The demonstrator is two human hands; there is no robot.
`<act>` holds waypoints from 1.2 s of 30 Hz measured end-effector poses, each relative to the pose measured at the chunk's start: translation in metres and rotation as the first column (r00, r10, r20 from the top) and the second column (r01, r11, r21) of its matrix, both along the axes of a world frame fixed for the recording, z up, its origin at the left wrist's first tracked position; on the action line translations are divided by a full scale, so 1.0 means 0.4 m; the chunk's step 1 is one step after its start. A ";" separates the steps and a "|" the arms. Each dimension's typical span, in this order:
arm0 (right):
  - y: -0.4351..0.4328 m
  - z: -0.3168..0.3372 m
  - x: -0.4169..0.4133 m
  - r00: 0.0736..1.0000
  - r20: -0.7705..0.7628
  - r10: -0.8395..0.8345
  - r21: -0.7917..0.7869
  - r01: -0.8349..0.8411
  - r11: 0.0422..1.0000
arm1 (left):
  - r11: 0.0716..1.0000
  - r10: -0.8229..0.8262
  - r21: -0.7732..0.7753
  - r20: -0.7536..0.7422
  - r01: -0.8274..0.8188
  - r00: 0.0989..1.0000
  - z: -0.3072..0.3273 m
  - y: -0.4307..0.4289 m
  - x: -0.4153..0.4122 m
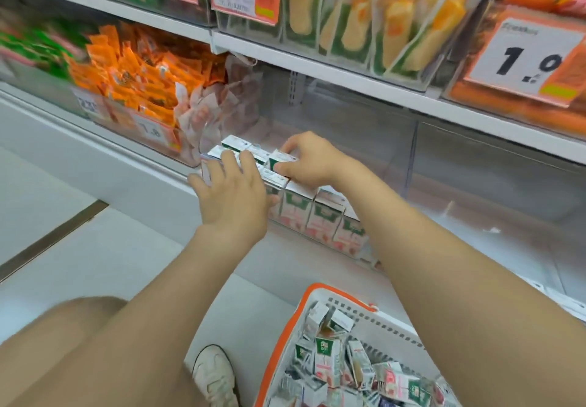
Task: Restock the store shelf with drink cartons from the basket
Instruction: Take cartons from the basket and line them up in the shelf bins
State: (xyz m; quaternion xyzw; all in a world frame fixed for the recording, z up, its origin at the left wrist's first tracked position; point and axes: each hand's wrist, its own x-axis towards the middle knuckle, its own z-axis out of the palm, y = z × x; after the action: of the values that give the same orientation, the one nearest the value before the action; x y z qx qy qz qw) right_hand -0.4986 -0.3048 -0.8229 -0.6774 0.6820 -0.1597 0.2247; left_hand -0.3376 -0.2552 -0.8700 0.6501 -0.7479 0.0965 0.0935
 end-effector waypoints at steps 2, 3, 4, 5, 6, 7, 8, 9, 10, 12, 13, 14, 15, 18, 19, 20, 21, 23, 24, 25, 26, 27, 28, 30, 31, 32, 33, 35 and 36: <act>-0.009 0.005 -0.005 1.000 -0.024 0.016 0.011 -0.015 1.000 | 1.000 -0.001 -0.023 -0.007 0.001 1.000 -0.003 -0.004 0.000; -0.010 0.002 -0.006 0.999 -0.029 0.025 0.022 -0.024 0.999 | 0.999 -0.003 -0.033 -0.012 0.002 1.000 -0.002 -0.005 -0.001; -0.008 -0.002 -0.004 0.999 -0.024 0.036 0.040 -0.036 0.999 | 0.999 -0.006 -0.036 -0.022 0.005 1.000 0.002 -0.004 -0.002; -0.005 -0.009 -0.003 0.999 -0.012 0.041 0.068 -0.040 0.997 | 1.000 -0.008 -0.030 -0.031 0.007 0.999 0.003 -0.004 -0.002; -0.002 -0.016 -0.001 1.000 0.002 0.031 0.099 -0.031 0.995 | 1.000 -0.007 -0.027 -0.033 0.007 0.999 0.003 -0.003 -0.003; 0.004 -0.018 0.000 1.000 0.023 0.016 0.115 -0.019 0.993 | 0.999 -0.008 -0.037 -0.028 0.007 1.000 0.004 -0.001 -0.004; 0.012 -0.014 0.003 0.999 0.043 0.000 0.120 -0.005 0.993 | 0.999 -0.011 -0.054 -0.023 0.009 1.000 0.008 0.003 -0.006; 0.017 -0.012 0.005 0.998 0.061 -0.003 0.120 -0.005 0.993 | 0.998 -0.015 -0.069 -0.024 0.014 1.000 0.011 0.006 -0.009; 0.022 -0.009 0.005 0.998 0.058 0.003 0.129 -0.010 0.992 | 0.997 -0.028 -0.076 -0.034 0.025 0.999 0.015 0.012 -0.013; 0.038 -0.009 0.007 0.999 -0.032 0.016 0.118 -0.012 0.993 | 0.992 -0.078 -0.102 -0.045 0.073 0.996 0.029 0.028 -0.024; 0.051 -0.009 0.006 0.996 -0.088 -0.003 0.071 0.009 0.997 | 0.989 -0.103 -0.109 -0.053 0.096 0.993 0.038 0.038 -0.029; 0.070 -0.007 0.007 0.993 -0.115 -0.029 -0.004 0.029 1.000 | 0.989 -0.131 -0.084 -0.087 0.124 0.988 0.046 0.050 -0.034; 0.099 -0.004 0.009 0.992 -0.117 -0.050 -0.111 0.037 0.993 | 0.986 -0.164 -0.030 -0.150 0.162 0.975 0.049 0.058 -0.036; 0.240 0.008 0.014 0.980 -0.170 -0.103 -0.410 0.024 0.912 | 0.895 -0.309 0.223 -0.316 0.387 0.897 0.049 0.096 -0.037; 0.306 0.007 0.013 0.976 -0.191 -0.106 -0.454 0.008 0.891 | 0.803 -0.384 0.351 -0.316 0.482 0.868 0.047 0.117 -0.040; 0.374 0.001 0.011 0.974 -0.204 -0.097 -0.462 -0.009 0.887 | 0.685 -0.454 0.482 -0.304 0.547 0.837 0.042 0.143 -0.048; 0.440 -0.015 0.007 0.973 -0.216 -0.078 -0.432 -0.024 0.902 | 0.571 -0.503 0.599 -0.286 0.562 0.816 0.026 0.170 -0.058; 0.542 -0.072 -0.012 0.961 -0.272 -0.041 -0.255 -0.031 0.966 | 0.414 -0.568 0.756 -0.220 0.506 0.793 -0.027 0.214 -0.084; 0.576 -0.115 -0.034 0.954 -0.298 -0.023 -0.147 -0.022 0.989 | 0.370 -0.602 0.798 -0.185 0.476 0.777 -0.059 0.235 -0.100; 0.603 -0.163 -0.063 0.955 -0.297 -0.013 -0.051 -0.003 0.999 | 0.342 -0.639 0.819 -0.157 0.461 0.753 -0.091 0.255 -0.116; 0.625 -0.219 -0.096 0.961 -0.277 -0.013 0.027 0.022 0.999 | 0.325 -0.674 0.827 -0.137 0.458 0.726 -0.125 0.272 -0.132; 0.644 -0.272 -0.128 0.969 -0.247 -0.020 0.080 0.041 0.996 | 0.318 -0.700 0.834 -0.115 0.452 0.704 -0.158 0.286 -0.146; 0.663 -0.325 -0.160 0.976 -0.217 -0.029 0.127 0.058 0.990 | 0.310 -0.723 0.837 -0.102 0.452 0.684 -0.189 0.298 -0.159; 0.697 -0.414 -0.211 0.984 -0.173 -0.034 0.208 0.070 0.976 | 0.290 -0.751 0.850 -0.084 0.440 0.655 -0.262 0.310 -0.175; 0.711 -0.455 -0.229 0.987 -0.157 -0.028 0.252 0.067 0.966 | 0.292 -0.755 0.857 -0.066 0.425 0.652 -0.300 0.315 -0.178; 0.724 -0.489 -0.240 0.989 -0.146 -0.016 0.283 0.057 0.957 | 0.306 -0.758 0.858 -0.042 0.412 0.651 -0.335 0.319 -0.179; 0.734 -0.524 -0.248 0.991 -0.137 0.007 0.313 0.037 0.949 | 0.323 -0.755 0.857 -0.022 0.401 0.655 -0.367 0.324 -0.179; 0.750 -0.588 -0.256 0.991 -0.124 0.056 0.366 -0.007 0.931 | 0.332 -0.761 0.862 0.006 0.382 0.649 -0.427 0.335 -0.177; 0.757 -0.619 -0.259 0.989 -0.128 0.071 0.389 -0.016 0.921 | 0.327 -0.777 0.867 0.020 0.376 0.629 -0.453 0.342 -0.176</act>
State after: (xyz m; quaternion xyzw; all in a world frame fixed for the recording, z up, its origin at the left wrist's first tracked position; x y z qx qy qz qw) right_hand -0.6022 -0.0019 -1.0703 -0.6443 0.6988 0.0307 0.3093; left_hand -0.4081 -0.1184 -1.0511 0.2540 -0.8893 -0.1488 -0.3499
